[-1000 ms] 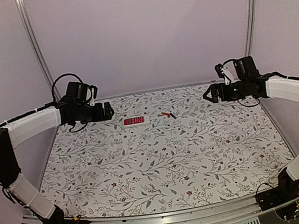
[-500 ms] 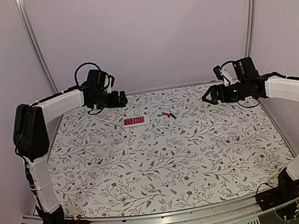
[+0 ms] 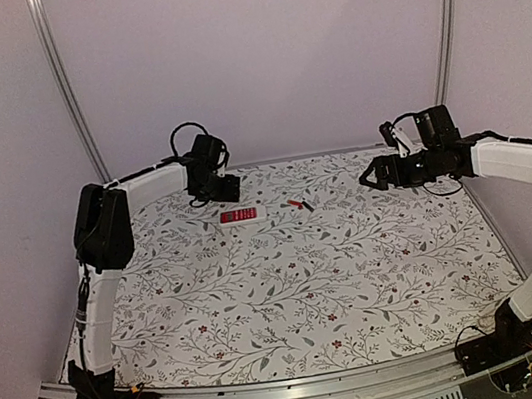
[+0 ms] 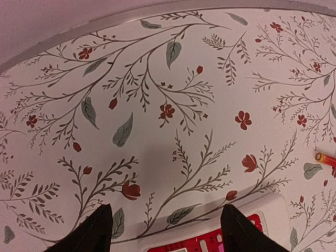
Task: Load the batteries into the remote control
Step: Move the remote control to the center of the board.
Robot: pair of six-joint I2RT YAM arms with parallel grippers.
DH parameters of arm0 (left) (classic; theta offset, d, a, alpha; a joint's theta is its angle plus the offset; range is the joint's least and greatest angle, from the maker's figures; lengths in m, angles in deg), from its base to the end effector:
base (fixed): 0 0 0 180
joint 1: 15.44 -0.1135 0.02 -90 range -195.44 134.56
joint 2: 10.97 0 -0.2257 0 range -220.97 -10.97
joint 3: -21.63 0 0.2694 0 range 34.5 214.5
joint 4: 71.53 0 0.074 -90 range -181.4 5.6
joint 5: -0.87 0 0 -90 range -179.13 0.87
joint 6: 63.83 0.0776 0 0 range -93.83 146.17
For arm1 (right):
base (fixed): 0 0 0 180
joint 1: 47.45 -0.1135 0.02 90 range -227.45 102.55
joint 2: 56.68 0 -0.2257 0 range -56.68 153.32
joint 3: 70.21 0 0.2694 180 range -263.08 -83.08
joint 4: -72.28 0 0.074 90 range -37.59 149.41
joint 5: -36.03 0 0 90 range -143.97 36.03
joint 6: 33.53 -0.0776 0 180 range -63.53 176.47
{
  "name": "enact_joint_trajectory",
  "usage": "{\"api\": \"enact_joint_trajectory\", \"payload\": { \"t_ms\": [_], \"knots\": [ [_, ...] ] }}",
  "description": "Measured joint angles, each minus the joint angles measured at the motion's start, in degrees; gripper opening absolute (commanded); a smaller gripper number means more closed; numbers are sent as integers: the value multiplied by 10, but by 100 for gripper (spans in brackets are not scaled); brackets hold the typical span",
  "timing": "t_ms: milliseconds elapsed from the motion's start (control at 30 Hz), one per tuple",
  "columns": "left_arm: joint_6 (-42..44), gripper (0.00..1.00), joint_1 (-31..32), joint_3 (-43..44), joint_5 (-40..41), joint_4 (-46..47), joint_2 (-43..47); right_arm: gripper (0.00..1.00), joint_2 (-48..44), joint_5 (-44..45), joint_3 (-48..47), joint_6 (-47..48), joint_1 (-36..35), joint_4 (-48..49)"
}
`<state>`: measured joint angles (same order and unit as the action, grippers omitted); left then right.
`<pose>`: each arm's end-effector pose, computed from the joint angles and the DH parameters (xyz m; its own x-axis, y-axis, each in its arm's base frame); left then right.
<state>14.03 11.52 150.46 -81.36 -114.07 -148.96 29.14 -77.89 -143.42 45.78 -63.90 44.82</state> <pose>0.4925 -0.2387 0.1033 -0.7626 0.1541 -0.6282 0.2190 0.9754 -0.0266 0.3530 0.1370 0.1865 -0.7099 -0.0328 -0.7036 -0.4323 0.8090 0.3984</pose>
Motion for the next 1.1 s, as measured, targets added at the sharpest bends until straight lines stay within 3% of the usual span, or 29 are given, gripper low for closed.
{"api": "enact_joint_trajectory", "payload": {
  "t_ms": [233, 600, 833, 1100],
  "knots": [
    [1, 67, 3, 54, -7, -21, -61, 99, 0, -2, 0, -4, 0, -1],
    [6, 61, 32, 23, -26, -13, -58, 99, -2, -7, 0, -4, 0, -9],
    [-4, 52, 58, -127, -47, 8, 33, 99, -3, -22, 0, -5, 0, -18],
    [-23, 51, 120, -343, -66, 54, 170, 99, -3, -24, -4, 2, -39, -41]
  ]
}}
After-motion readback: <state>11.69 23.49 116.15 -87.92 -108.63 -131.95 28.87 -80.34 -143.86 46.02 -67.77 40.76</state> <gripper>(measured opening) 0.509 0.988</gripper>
